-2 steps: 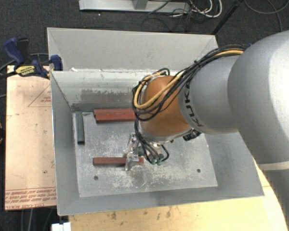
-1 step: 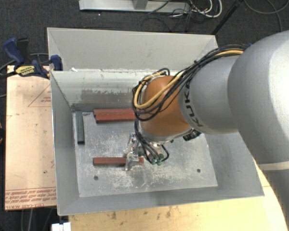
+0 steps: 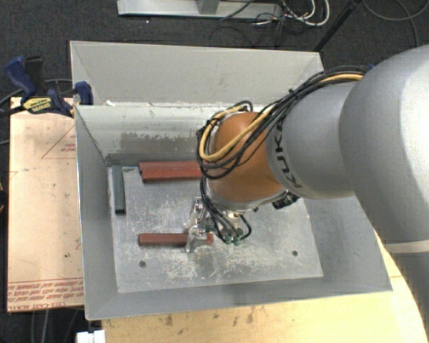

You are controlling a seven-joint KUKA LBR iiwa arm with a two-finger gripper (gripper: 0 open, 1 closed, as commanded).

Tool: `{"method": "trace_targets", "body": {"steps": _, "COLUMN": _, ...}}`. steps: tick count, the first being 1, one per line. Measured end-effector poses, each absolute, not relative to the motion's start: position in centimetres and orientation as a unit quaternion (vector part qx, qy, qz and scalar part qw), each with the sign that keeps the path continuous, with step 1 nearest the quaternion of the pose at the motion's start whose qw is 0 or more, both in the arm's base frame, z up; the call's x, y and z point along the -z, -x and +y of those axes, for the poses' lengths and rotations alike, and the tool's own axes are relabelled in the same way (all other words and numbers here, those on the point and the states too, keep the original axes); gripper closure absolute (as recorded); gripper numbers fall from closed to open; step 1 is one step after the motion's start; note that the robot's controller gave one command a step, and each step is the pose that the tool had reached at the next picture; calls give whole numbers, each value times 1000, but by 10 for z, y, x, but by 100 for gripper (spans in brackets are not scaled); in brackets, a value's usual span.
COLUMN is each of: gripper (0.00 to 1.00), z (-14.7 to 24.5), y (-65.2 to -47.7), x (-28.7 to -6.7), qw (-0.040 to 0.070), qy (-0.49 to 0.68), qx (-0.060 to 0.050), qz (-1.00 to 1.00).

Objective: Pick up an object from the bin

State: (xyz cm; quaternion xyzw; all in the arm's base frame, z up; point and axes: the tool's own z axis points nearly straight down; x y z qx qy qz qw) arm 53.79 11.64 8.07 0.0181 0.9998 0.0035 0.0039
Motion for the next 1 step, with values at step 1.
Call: {"method": "trace_targets", "body": {"steps": 1, "gripper": 100, "z": 115, "y": -535, "x": -95, "qw": -1, "qy": -18, "qx": -1, "qz": 1000}}
